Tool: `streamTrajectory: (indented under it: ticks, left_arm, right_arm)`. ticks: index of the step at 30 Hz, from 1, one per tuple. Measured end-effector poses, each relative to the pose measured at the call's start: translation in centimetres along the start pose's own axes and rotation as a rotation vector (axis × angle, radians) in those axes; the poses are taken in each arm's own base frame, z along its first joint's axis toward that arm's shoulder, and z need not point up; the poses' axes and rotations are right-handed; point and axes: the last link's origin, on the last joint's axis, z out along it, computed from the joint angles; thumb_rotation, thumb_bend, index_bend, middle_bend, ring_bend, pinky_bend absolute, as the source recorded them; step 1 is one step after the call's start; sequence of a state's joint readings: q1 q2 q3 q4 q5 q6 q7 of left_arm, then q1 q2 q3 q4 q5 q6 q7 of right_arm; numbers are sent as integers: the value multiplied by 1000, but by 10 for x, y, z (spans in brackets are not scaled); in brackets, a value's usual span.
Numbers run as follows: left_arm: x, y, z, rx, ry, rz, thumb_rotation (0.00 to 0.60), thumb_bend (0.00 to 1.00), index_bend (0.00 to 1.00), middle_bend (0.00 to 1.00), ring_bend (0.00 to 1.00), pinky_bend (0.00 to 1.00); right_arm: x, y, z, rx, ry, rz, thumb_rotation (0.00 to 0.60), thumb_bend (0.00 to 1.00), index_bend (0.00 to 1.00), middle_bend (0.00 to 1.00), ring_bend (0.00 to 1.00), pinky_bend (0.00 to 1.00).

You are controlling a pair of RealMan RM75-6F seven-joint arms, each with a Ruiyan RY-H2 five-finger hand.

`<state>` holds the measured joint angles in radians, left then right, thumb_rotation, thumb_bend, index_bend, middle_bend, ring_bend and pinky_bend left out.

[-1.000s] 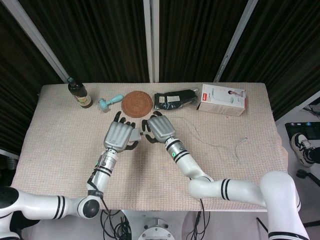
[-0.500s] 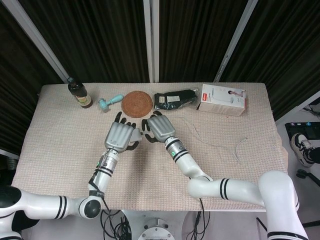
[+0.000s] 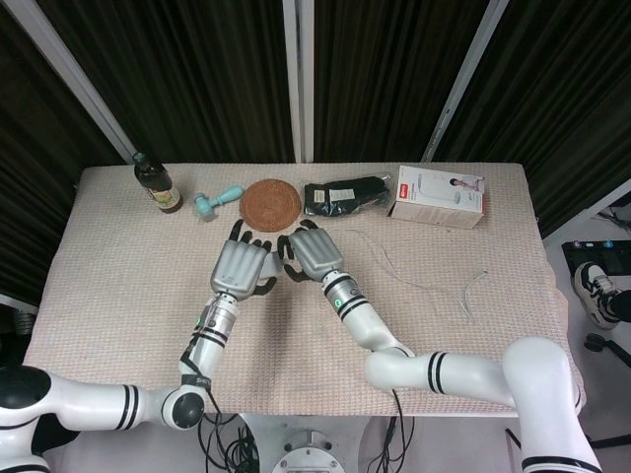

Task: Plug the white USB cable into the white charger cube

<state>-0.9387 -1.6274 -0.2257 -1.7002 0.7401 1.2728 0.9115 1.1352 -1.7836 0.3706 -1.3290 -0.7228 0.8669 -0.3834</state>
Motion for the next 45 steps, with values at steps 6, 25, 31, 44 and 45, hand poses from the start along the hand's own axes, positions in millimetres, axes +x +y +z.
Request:
streamTrajectory:
  ticks: [6, 25, 31, 44, 45]
  left_arm:
    - [-1, 1, 1, -4, -6, -2, 422, 309, 464, 460, 240, 97]
    - [-42, -59, -6, 23, -100, -36, 523, 308, 376, 359, 168, 76]
    - [-68, -91, -7, 26, -194, -2, 598, 290, 191, 212, 64, 42]
    - [-43, -160, -54, 148, -57, -13, 600, 242, 130, 142, 13, 9]
    - [-39, -169, -62, 168, -30, -17, 600, 241, 131, 143, 13, 5]
  right_arm:
    - [-3, -1, 1, -1, 0, 1, 600, 387, 665, 540, 319, 128]
    - [31, 58, -55, -95, 15, -135, 600, 26, 0, 107, 33, 31]
    - [51, 95, -100, -160, 59, -190, 600, 26, 0, 116, 32, 31]
    - [90, 162, -205, -285, 193, -253, 600, 119, 73, 161, 39, 30]
    - [91, 165, -212, -288, 202, -252, 600, 133, 84, 164, 39, 30]
